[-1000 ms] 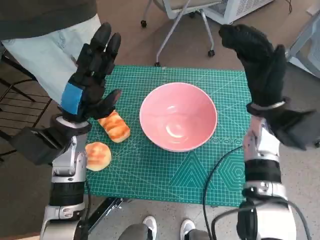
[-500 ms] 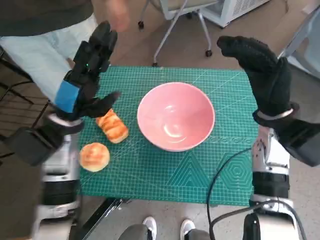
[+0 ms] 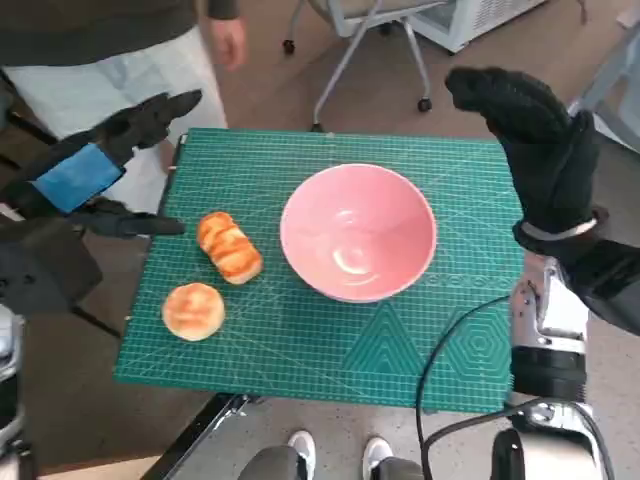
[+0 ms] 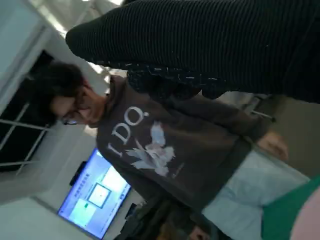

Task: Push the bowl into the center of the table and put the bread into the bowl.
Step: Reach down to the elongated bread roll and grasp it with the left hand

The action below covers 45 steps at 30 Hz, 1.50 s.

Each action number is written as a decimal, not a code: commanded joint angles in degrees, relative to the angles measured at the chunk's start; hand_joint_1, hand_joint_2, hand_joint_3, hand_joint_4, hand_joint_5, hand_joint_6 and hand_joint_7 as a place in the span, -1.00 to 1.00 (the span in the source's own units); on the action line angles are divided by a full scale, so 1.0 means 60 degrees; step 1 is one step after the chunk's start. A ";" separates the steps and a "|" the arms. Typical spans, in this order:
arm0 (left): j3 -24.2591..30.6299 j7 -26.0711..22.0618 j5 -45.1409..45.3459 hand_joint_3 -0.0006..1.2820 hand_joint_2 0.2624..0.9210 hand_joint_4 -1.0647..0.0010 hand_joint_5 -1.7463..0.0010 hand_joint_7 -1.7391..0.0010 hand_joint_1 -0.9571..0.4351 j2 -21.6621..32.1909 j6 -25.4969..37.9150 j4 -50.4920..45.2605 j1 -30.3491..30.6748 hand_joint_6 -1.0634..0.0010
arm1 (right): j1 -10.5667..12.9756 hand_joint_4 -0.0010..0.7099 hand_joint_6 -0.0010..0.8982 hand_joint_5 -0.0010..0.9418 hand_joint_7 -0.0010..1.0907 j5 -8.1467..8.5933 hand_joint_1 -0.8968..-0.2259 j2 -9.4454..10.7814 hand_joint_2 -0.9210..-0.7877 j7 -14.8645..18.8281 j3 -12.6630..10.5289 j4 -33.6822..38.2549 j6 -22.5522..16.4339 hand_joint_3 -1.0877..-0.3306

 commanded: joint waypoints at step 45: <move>-0.3768 0.3032 0.3996 -0.98 0.47 0.36 0.99 0.98 0.44 -0.1808 -0.3233 0.6081 -0.1199 0.15 | 0.0189 -0.58 -1.00 -1.00 0.00 0.0546 -0.29 -0.0006 -1.00 0.0130 -0.0015 0.0444 0.0271 -0.02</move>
